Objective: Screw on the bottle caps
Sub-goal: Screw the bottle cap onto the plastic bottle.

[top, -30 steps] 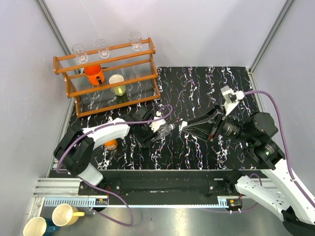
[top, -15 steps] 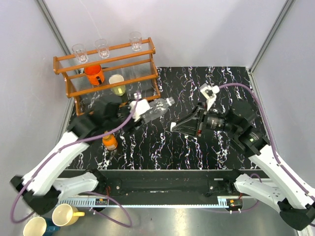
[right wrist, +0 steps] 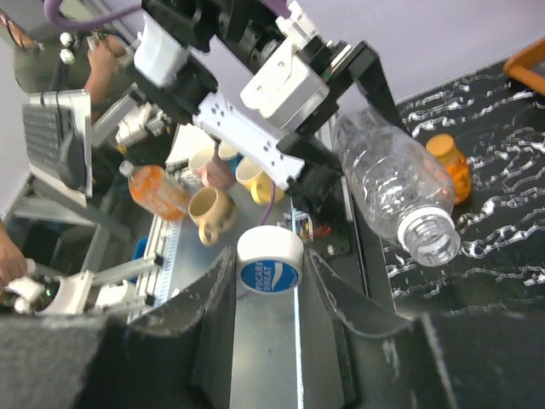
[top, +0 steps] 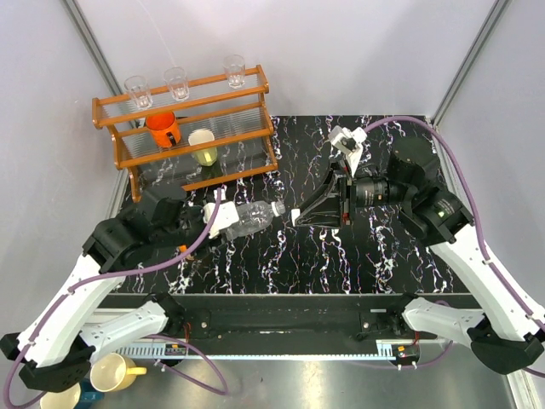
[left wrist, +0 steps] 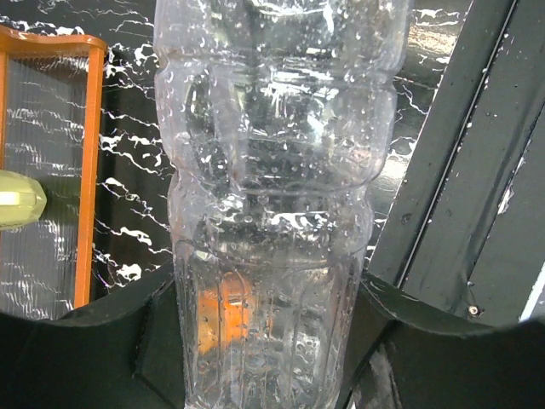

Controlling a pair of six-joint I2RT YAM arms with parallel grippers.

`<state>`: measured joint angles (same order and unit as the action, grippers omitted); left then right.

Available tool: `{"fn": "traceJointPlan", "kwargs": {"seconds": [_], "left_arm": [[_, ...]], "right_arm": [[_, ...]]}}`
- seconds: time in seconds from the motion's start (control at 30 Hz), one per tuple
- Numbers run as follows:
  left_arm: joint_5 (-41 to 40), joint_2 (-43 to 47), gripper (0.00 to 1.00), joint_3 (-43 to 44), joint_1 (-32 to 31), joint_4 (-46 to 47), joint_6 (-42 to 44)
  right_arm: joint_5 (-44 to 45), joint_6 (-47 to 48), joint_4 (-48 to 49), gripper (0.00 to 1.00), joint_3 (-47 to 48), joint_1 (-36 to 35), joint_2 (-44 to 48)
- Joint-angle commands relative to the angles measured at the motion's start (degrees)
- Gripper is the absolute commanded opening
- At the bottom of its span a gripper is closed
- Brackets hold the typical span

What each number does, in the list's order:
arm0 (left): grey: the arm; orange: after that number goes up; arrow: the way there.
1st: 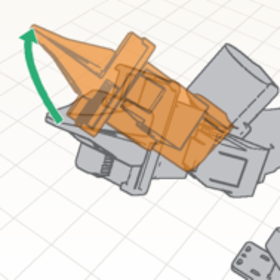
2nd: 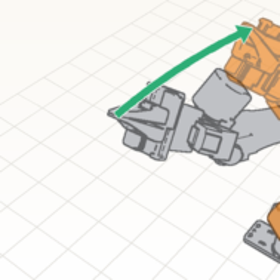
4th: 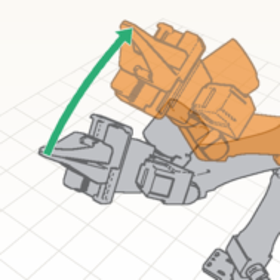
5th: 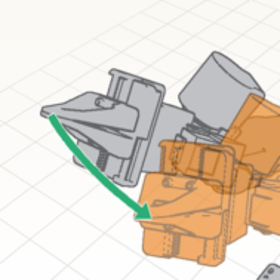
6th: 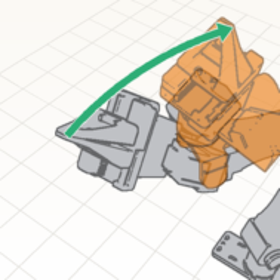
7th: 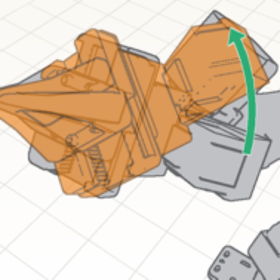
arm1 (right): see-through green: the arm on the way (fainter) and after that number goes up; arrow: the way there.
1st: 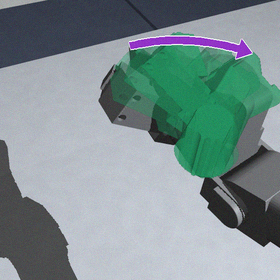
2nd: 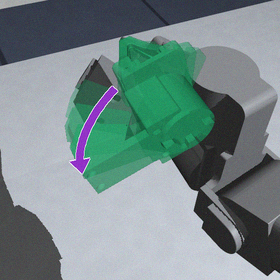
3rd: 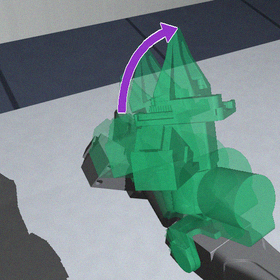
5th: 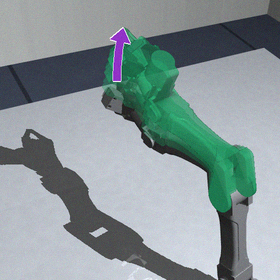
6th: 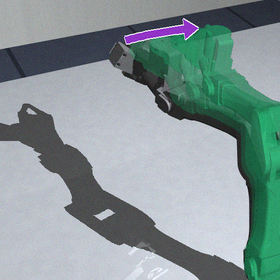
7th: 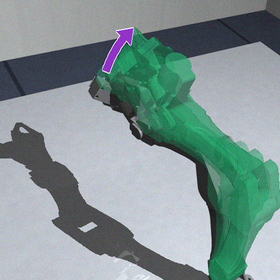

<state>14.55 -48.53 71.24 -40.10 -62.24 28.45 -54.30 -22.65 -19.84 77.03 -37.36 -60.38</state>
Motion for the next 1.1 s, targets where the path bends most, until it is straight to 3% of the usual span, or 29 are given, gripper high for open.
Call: {"fn": "traceJointPlan", "kwargs": {"seconds": [0.0, 0.13, 0.33, 0.77, 1.07], "left_arm": [[0.04, -0.07, 0.24, 1.87, -0.33, 0.28, 1.34], [3.81, -1.30, 0.24, 5.57, -0.42, -3.14, 3.28], [13.75, -1.83, 0.21, 8.38, -0.77, -8.85, 8.29], [15.16, -5.52, 0.21, 8.74, -1.92, -8.87, 7.95], [12.52, -7.36, 0.15, 8.39, -1.92, -4.91, 4.61]], "right_arm": [[-1.16, 10.95, -15.91, 0.13, 6.89, 0.27, -2.89], [1.47, 22.36, -24.01, 0.18, 7.61, 0.27, -3.96], [4.47, 30.99, -24.46, 0.17, 6.20, 0.19, -3.60], [3.77, 33.55, -26.04, 0.15, 8.66, -1.75, -4.84], [4.12, 32.85, -25.52, 0.14, 7.69, -3.86, -3.08]]}}
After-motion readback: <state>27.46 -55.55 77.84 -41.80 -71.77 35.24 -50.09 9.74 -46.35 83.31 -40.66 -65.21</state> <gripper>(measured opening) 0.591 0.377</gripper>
